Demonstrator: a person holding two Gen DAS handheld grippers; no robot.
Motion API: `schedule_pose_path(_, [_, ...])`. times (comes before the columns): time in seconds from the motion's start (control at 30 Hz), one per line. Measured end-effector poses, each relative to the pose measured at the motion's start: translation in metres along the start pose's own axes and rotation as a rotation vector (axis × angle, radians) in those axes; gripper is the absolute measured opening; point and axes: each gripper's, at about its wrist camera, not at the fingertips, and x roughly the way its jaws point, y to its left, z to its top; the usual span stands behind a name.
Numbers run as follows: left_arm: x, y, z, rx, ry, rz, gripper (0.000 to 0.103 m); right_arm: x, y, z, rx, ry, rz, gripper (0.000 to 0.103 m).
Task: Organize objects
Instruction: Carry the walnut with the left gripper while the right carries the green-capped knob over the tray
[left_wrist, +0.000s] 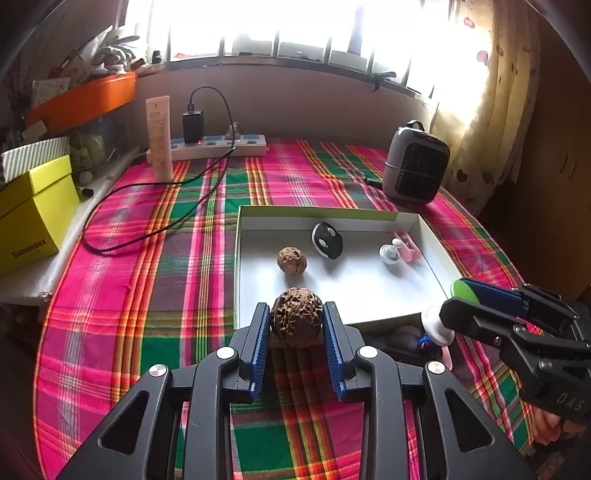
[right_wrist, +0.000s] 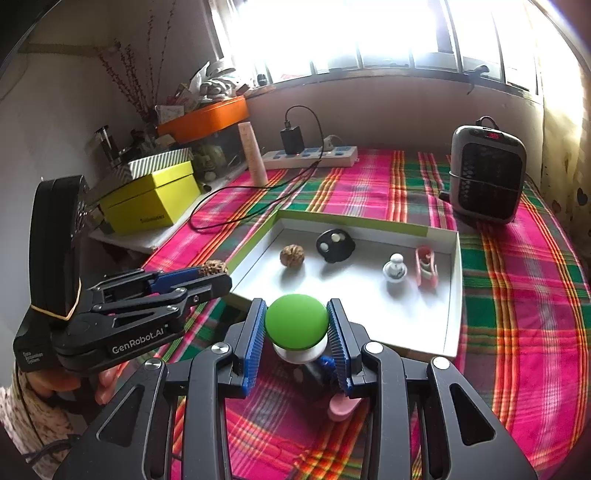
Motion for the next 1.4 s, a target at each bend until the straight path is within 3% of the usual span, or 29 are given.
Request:
schedule_pose_path(0.8, [0.014, 0.004, 0.014, 0.006, -0.006, 0.009, 0.027, 0.020, -0.020, 0.020, 0.028, 0.003, -0.006, 0.035])
schedule_pose_path(1.17, [0.024, 0.014, 0.021, -0.014, 0.007, -0.013, 0.027, 0.008, -0.055, 0.046, 0.083, -0.055, -0.045, 0.035])
schedule_pose_path(1.4, [0.035, 0.014, 0.024, -0.021, 0.026, -0.023, 0.027, 0.012, -0.065, 0.067, 0.113, -0.064, -0.004, 0.035])
